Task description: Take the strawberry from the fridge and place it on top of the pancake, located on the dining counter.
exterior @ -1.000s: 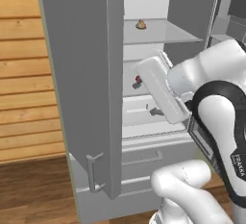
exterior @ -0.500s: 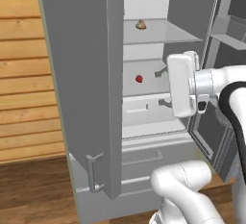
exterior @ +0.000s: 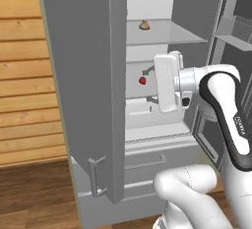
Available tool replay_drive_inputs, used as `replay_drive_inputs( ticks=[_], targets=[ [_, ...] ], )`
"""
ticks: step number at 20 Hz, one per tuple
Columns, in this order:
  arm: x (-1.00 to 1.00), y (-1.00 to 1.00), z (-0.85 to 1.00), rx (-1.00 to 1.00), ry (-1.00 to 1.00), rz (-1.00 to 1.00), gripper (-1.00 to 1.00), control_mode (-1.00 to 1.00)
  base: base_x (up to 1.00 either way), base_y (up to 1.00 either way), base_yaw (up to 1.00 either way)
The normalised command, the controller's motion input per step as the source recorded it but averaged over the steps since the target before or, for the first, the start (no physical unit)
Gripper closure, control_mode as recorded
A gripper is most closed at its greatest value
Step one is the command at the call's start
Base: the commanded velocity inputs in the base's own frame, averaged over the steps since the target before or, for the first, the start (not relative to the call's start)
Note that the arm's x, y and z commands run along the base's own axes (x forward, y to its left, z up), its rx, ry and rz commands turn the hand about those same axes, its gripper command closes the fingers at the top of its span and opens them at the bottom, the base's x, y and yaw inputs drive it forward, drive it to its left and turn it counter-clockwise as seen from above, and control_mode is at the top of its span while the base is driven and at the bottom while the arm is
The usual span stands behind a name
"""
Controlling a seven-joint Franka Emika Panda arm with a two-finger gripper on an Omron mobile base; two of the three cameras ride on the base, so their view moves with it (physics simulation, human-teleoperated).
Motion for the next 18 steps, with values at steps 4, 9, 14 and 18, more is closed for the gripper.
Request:
replay_drive_inputs(
  ticks=[4, 9, 14, 18],
  targets=[
    [0.03, 0.67, 0.0, -0.02, 0.0, 0.03, -1.0, -1.0, 0.0, 0.0, 0.0],
    [0.07, 0.47, 0.0, 0.0, 0.0, 0.01, -1.0, -1.0, 0.0, 0.0, 0.0],
    [-0.01, 0.49, -0.02, 0.0, 0.0, 0.04, -1.0, -1.0, 0.0, 0.0, 0.0],
    [-0.08, 0.57, -0.06, -0.01, 0.03, 0.08, -1.0, -1.0, 0.0, 0.0, 0.0]
  ],
)
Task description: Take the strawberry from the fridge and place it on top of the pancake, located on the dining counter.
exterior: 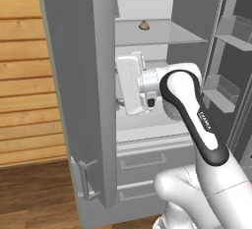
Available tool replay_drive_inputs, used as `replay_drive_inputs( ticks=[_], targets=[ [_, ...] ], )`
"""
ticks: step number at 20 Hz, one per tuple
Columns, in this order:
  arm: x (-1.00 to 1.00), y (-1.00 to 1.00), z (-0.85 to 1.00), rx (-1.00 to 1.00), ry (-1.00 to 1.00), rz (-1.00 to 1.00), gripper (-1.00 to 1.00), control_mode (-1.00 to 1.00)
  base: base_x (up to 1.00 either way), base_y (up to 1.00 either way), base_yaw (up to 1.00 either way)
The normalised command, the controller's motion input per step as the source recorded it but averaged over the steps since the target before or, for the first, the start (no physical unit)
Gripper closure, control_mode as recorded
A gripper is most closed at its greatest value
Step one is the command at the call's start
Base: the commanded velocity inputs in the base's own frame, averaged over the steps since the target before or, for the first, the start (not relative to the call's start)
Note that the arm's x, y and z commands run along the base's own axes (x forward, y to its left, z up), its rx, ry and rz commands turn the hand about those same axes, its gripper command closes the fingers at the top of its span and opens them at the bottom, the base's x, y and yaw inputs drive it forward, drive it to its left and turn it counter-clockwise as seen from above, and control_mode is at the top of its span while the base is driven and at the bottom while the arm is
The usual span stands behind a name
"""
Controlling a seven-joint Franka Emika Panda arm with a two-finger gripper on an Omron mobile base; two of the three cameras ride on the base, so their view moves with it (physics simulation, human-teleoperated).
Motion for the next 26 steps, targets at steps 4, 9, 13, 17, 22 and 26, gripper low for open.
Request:
replay_drive_inputs(
  ticks=[4, 9, 13, 17, 22, 26],
  targets=[
    [-0.12, 0.74, -0.09, -0.04, 0.04, 0.09, -1.0, -1.0, 0.0, 0.0, 0.0],
    [-0.14, 0.72, -0.06, -0.03, 0.02, 0.06, -1.0, -1.0, 0.0, 0.0, 0.0],
    [-0.1, 0.46, 0.0, 0.0, 0.0, 0.01, -1.0, -1.0, 0.0, 0.0, 0.0],
    [-0.02, 0.47, 0.0, -0.01, 0.0, 0.0, -1.0, -1.0, 0.0, 0.0, 0.0],
    [-0.06, 0.11, 0.0, 0.0, 0.0, 0.0, -1.0, -1.0, 0.0, 0.0, 0.0],
    [-0.16, -0.43, 0.02, 0.0, -0.01, -0.01, -1.0, -1.0, 0.0, 0.0, 0.0]
  ],
)
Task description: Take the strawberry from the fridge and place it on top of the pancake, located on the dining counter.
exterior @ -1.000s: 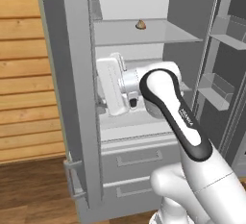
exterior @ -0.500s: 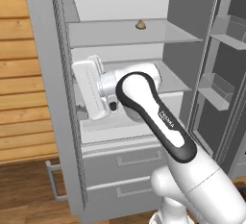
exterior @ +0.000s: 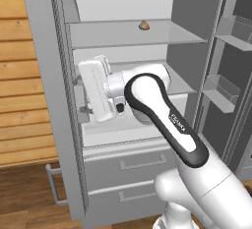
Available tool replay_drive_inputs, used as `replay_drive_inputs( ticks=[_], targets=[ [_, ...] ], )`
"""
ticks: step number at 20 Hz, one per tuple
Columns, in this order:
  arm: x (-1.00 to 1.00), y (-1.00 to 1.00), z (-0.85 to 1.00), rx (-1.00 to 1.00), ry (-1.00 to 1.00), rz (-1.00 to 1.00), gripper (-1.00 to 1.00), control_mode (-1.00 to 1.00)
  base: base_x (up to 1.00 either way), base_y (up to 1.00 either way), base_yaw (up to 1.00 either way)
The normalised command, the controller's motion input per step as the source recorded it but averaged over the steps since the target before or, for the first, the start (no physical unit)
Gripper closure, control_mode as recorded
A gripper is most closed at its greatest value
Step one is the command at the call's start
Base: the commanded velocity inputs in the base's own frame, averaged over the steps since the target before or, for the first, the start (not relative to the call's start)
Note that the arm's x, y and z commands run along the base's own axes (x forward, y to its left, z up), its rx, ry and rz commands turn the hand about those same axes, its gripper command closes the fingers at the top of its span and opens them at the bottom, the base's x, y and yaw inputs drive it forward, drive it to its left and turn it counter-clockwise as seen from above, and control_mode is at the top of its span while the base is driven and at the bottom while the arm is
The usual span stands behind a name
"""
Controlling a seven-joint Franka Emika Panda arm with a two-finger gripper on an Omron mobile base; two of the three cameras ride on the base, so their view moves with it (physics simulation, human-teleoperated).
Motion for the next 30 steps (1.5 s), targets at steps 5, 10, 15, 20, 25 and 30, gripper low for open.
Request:
replay_drive_inputs(
  ticks=[5, 10, 15, 20, 25, 30],
  targets=[
    [0.11, -0.91, 0.01, -0.22, 0.0, -0.02, -1.0, -1.0, 0.0, 0.0, 0.0],
    [0.15, -1.0, -0.02, -0.43, 0.0, 0.01, -1.0, -1.0, 0.0, 0.0, 0.0],
    [0.49, -1.0, -0.12, -0.62, 0.0, 0.1, -1.0, -1.0, 0.0, 0.0, 0.0],
    [0.3, -1.0, -0.63, -0.87, 0.03, 0.15, -1.0, -1.0, 0.0, 0.0, 0.0],
    [-0.02, -0.94, -1.0, -0.66, 0.0, 0.1, -1.0, -1.0, 0.0, 0.0, 0.0],
    [-0.05, -0.44, -0.7, -0.03, -0.17, 0.12, -1.0, -1.0, 0.0, 0.0, 0.0]
  ],
)
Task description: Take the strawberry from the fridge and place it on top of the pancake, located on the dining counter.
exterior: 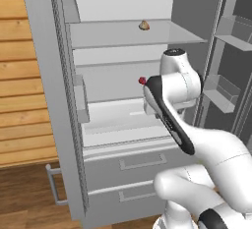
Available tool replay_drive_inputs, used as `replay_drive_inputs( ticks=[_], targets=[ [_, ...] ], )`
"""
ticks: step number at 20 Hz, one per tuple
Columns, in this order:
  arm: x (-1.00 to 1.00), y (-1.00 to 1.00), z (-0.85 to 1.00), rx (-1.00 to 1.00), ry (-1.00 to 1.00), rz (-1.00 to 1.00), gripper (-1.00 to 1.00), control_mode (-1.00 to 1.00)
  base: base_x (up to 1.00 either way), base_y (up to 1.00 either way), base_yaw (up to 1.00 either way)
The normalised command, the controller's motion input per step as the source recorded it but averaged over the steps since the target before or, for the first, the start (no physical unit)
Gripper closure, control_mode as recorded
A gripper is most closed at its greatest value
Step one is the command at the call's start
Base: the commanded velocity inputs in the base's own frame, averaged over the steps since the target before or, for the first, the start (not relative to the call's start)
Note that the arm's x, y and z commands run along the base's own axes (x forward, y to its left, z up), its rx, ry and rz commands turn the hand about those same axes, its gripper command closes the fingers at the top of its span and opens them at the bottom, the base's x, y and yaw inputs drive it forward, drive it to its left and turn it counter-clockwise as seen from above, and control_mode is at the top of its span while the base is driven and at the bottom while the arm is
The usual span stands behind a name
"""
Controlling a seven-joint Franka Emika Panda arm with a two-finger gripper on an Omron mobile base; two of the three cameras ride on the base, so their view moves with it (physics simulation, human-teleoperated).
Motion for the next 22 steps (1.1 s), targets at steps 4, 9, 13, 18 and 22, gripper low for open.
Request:
replay_drive_inputs(
  ticks=[4, 9, 13, 18, 22],
  targets=[
    [-0.06, -0.39, -0.13, 0.09, -0.21, 0.18, -1.0, -1.0, 0.0, 0.0, 0.0],
    [-0.03, -0.08, -0.06, 0.15, -0.07, -0.06, -1.0, -1.0, 0.0, 0.0, 0.0],
    [-0.13, -0.12, -0.27, 0.22, -0.12, -0.22, -1.0, -1.0, 0.0, 0.0, 0.0],
    [-0.37, -0.13, -0.09, 0.03, -0.02, -0.12, -1.0, -1.0, 0.0, 0.0, 0.0],
    [-0.02, -0.39, -0.24, -0.08, 0.0, 0.0, -1.0, -1.0, 0.0, 0.0, 0.0]
  ],
)
